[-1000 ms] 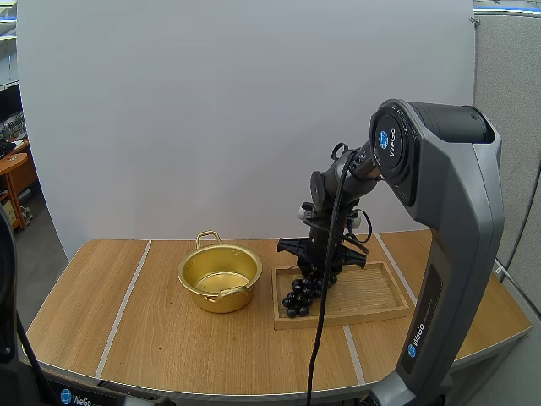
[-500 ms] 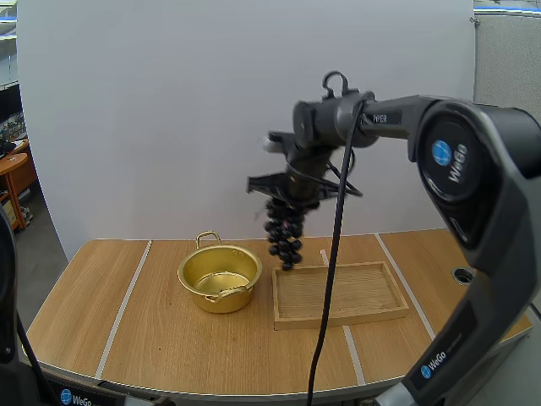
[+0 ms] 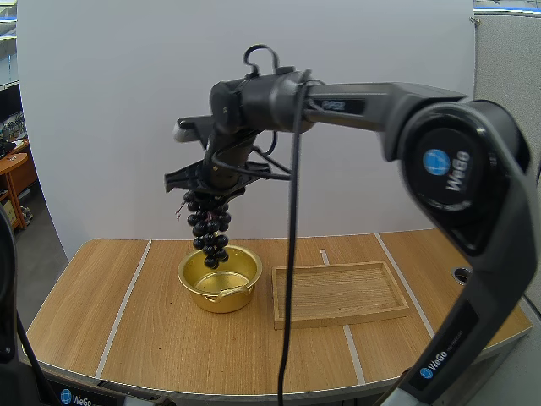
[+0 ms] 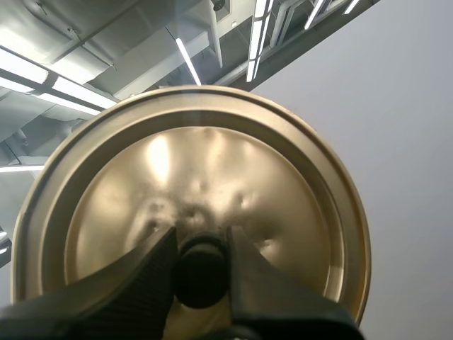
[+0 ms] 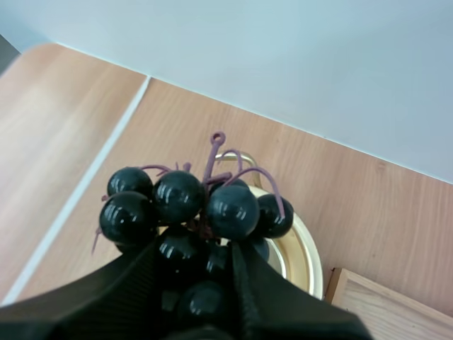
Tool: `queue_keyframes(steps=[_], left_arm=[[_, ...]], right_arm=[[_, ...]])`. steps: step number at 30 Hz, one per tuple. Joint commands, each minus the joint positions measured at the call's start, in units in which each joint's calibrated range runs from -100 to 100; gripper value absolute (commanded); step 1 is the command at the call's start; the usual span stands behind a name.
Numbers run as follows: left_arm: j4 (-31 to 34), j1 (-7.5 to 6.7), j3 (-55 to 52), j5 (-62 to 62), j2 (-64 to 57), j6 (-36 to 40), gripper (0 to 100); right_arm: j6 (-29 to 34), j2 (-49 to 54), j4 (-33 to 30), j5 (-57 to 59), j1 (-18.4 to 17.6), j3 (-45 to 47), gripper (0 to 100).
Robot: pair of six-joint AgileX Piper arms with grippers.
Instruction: Open the pot, put the grape inside, and close it
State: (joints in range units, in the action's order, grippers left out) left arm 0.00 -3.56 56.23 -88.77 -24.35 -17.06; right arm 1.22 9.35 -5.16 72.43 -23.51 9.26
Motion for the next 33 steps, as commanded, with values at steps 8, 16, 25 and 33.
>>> queue_keyframes(steps=[8,16,25,33], left_arm=[[0.52,-0.24,0.25,1.96,-0.30,0.67,0],[0.52,-0.24,0.25,1.96,-0.30,0.67,0],[0.52,-0.24,0.25,1.96,-0.30,0.67,0],[0.52,-0.24,0.25,1.96,-0.30,0.67,0]], right_arm=[[-0.39,-11.49,-7.33,3.10,-0.33,-2.40,0],[-0.49,-12.05,-7.11,7.69,-0.33,-0.70,0],[-0.69,-12.67,-5.79,4.45,-0.33,3.91,0],[-5.14,-17.01,-0.50,2.12,-0.33,3.77,0]])
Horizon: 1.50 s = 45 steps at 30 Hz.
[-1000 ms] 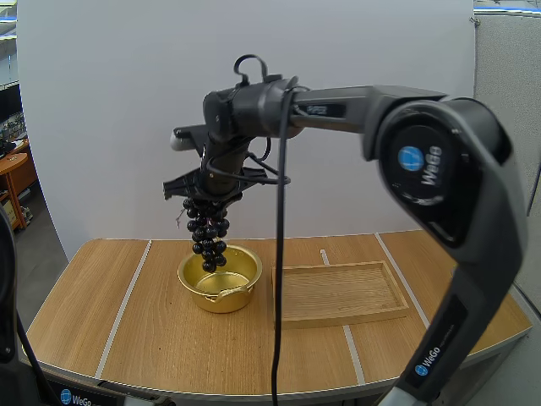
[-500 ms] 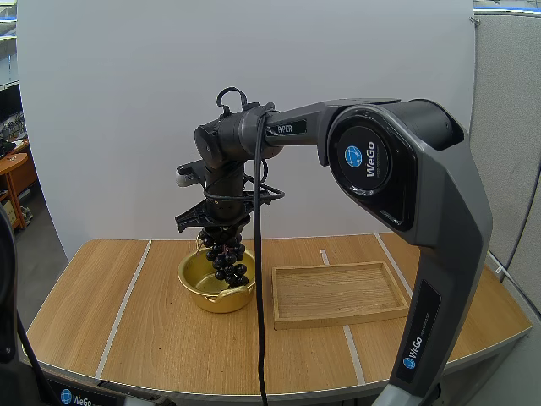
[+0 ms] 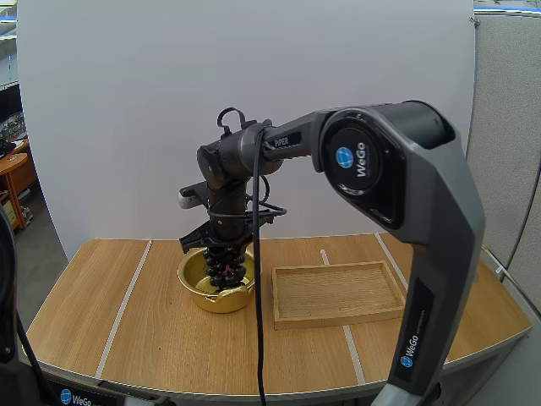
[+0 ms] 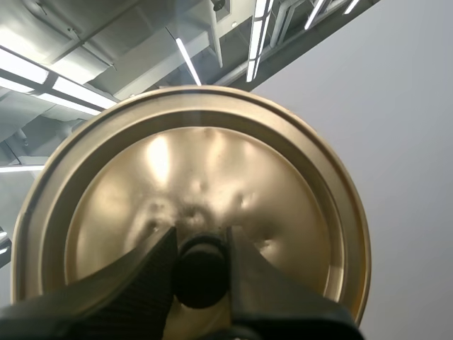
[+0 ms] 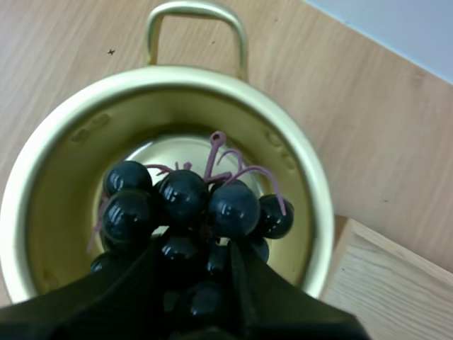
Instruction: Open the pot, put the grape inside, and close it
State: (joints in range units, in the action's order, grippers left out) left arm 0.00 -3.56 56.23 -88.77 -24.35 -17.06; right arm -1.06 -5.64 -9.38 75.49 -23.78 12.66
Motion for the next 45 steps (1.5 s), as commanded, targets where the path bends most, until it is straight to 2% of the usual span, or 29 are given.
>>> queue_keyframes(steps=[1,17,22,27,31,32,33,45], left_arm=[[0.52,-0.24,0.25,1.96,-0.30,0.67,0],[0.52,-0.24,0.25,1.96,-0.30,0.67,0],[0.52,-0.24,0.25,1.96,-0.30,0.67,0],[0.52,-0.24,0.25,1.96,-0.30,0.67,0],[0.52,-0.24,0.25,1.96,-0.30,0.67,0],[0.52,-0.24,0.25,1.96,-0.30,0.67,0],[0.52,-0.24,0.25,1.96,-0.30,0.67,0],[0.52,-0.24,0.25,1.96,-0.30,0.67,0]], right_arm=[[-3.20,-2.45,4.22,-1.19,-0.05,0.38,0],[-3.44,-7.16,4.26,-4.90,-0.05,0.38,0],[-6.05,-7.16,7.20,-5.54,-0.05,0.38,0],[-6.79,-7.16,7.59,-5.72,-0.05,0.23,35],[-6.79,-7.16,6.38,-6.55,-0.05,0.23,77],[-6.67,-7.16,6.11,-6.81,-0.05,0.23,92],[-6.17,-7.03,6.00,-6.86,-0.05,0.23,100],[-4.11,-3.59,4.79,-6.86,-0.05,0.11,100]])
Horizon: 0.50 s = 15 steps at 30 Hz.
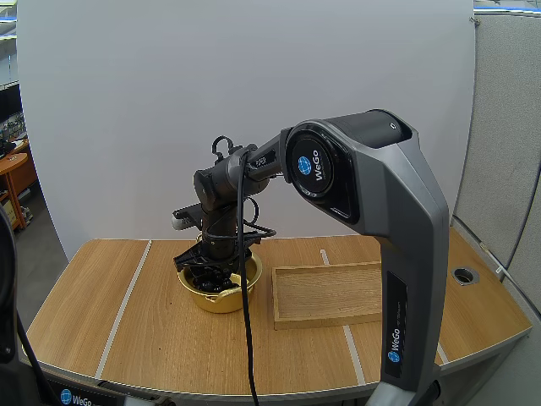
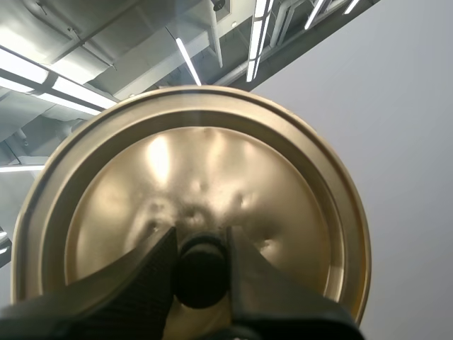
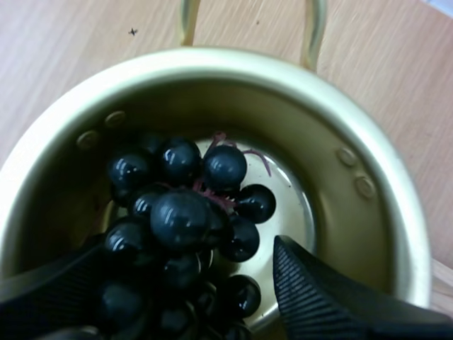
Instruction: Open the pot, put the grape inside, and close it
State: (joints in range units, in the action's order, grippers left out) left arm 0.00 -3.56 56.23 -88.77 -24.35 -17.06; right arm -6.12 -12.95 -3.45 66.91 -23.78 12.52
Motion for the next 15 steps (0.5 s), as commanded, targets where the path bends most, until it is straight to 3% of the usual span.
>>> queue_keyframes(steps=[1,15], left_arm=[[0.52,-0.24,0.25,1.96,-0.30,0.67,0],[0.52,-0.24,0.25,1.96,-0.30,0.67,0]], right_arm=[[0.94,4.60,-1.14,1.72,-0.05,0.25,100],[1.98,19.95,-1.28,9.26,-0.05,0.25,100]])
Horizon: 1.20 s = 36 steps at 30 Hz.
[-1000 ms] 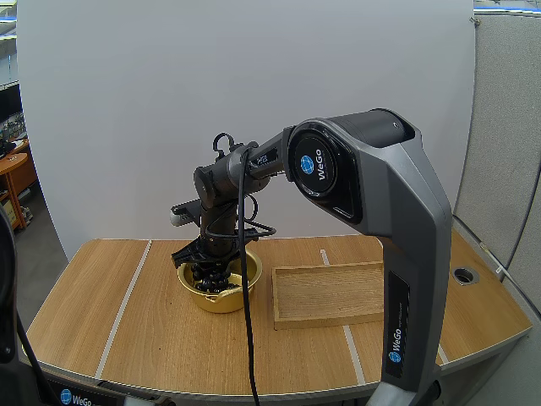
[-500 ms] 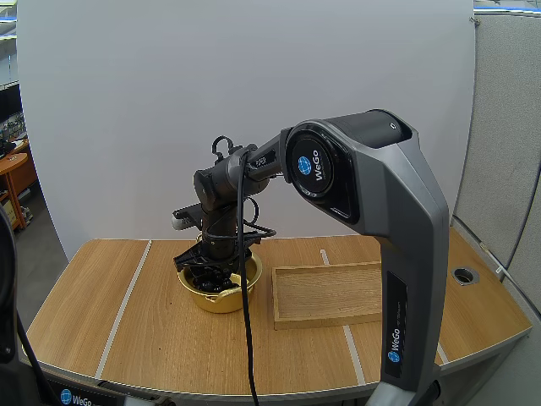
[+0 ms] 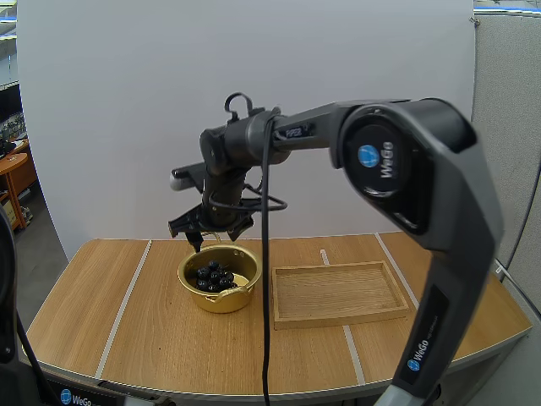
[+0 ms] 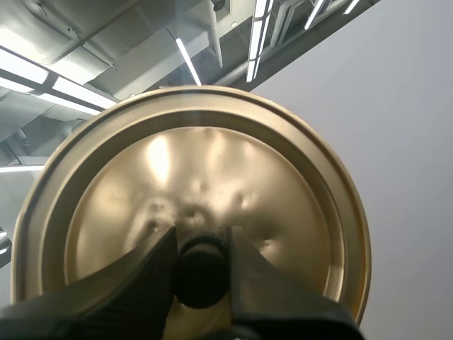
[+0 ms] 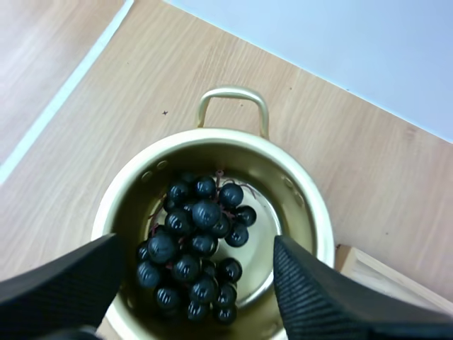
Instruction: Open the pot, put the grape inside, and close it
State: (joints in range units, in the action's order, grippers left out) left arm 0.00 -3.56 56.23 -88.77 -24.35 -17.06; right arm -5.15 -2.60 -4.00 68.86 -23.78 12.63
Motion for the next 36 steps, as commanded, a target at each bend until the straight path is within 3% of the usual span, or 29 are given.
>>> queue_keyframes(steps=[1,14,20,36], left_arm=[[0.52,-0.24,0.25,1.96,-0.30,0.67,0],[0.52,-0.24,0.25,1.96,-0.30,0.67,0],[0.52,-0.24,0.25,1.96,-0.30,0.67,0],[0.52,-0.24,0.25,1.96,-0.30,0.67,0]], right_arm=[[1.02,11.14,-0.50,8.55,-0.05,0.14,100],[1.02,34.55,1.93,26.06,-0.05,0.30,100],[1.02,43.69,1.82,29.03,-0.05,2.20,100],[0.68,71.78,0.30,28.31,-0.05,25.58,100]])
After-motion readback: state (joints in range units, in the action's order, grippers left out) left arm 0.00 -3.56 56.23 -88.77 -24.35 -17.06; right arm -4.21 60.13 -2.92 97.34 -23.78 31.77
